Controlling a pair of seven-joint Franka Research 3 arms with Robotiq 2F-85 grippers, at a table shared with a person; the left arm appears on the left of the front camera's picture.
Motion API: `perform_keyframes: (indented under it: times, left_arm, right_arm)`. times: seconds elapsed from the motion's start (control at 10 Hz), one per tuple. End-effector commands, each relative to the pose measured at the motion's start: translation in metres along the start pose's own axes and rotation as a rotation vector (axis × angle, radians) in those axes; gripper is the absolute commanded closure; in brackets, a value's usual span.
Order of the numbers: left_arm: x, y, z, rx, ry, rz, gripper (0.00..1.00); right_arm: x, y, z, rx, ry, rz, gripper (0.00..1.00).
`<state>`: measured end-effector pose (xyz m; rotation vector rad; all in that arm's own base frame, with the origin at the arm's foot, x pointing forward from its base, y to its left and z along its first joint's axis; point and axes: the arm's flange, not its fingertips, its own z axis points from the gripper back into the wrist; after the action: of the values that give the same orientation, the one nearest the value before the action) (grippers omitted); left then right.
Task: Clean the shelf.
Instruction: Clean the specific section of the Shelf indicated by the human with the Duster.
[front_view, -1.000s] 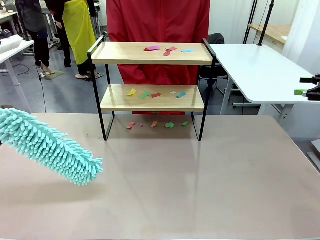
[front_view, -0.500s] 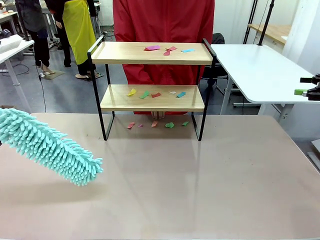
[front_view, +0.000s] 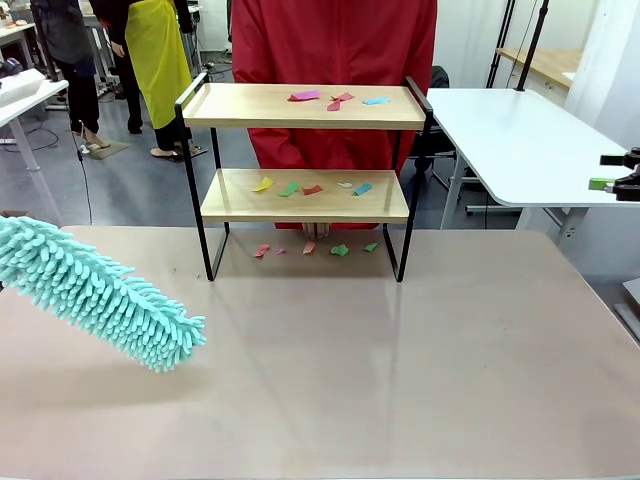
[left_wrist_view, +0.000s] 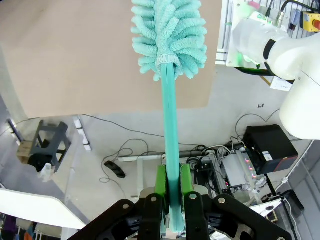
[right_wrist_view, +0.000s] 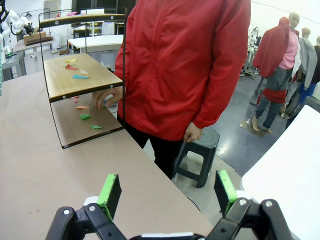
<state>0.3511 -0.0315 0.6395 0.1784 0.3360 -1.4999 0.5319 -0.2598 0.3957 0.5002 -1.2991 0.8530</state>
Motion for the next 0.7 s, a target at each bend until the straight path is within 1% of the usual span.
perform_keyframes:
  times: [0.0, 0.3, 0.4, 0.6]
  left_arm:
    - [-0.002, -0.002, 0.0, 0.004, -0.003, 0.0, 0.87]
    - [0.0, 0.0, 0.0, 0.0, 0.0, 0.0, 0.87]
    - [0.001, 0.007, 0.0, -0.075, -0.193, 0.02, 0.87]
    - [0.003, 0.002, -0.016, -0.11, -0.339, -0.03, 0.87]
  right_arm:
    - [0.006, 0.0, -0.001, -0.002, 0.015, -0.014, 0.0]
    - [0.006, 0.0, -0.001, -0.002, 0.015, -0.014, 0.0]
    - [0.006, 0.0, -0.001, -0.002, 0.015, -0.014, 0.0]
    - [0.006, 0.0, -0.001, -0.002, 0.015, -0.014, 0.0]
